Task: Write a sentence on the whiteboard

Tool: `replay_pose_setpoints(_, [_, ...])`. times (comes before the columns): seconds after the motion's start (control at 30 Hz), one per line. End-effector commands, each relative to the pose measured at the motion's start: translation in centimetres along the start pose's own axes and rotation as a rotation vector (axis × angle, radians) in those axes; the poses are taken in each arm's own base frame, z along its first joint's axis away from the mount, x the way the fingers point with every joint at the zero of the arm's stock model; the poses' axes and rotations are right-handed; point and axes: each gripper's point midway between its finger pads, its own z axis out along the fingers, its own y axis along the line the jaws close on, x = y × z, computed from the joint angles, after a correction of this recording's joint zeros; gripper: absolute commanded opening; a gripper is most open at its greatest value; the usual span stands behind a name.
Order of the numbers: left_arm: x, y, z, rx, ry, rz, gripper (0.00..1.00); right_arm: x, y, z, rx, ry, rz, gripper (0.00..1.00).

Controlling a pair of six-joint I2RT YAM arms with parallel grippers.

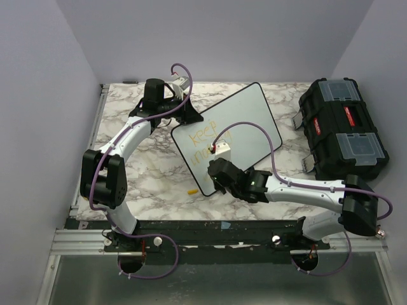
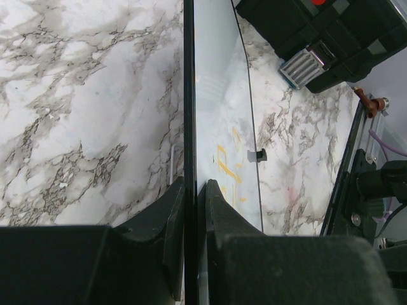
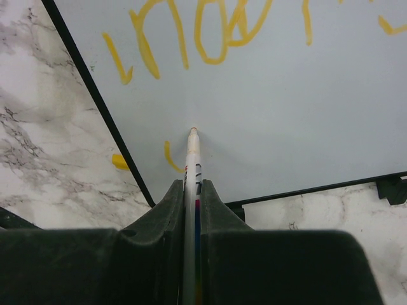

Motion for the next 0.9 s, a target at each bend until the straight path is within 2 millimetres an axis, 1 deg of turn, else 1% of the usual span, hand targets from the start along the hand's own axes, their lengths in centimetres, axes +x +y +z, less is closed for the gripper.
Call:
replay_pose_setpoints(0.0, [3.2,-1.0,1.1,0.064,0.086,0.038,0.0,-1.0,0.0,0.4,0.031,-0.023,-0.008,0.01])
replay_pose_setpoints(0.17, [3.2,-1.0,1.1,0.064,0.085,0.04,0.0,-0.3,0.1,0.3,0.016,-0.002,-0.002,0.01])
replay_pose_setpoints(0.53, [3.2,-1.0,1.1,0.064,0.085,0.039,0.0,2.2,-0.2,0.1,-0.005,0.055,0.024,0.01])
replay_pose_setpoints(0.87, [3.2,-1.0,1.1,0.062,0.086,0.038,0.0,3.5,-0.8,-0.3,-0.008,0.082,0.035,0.01])
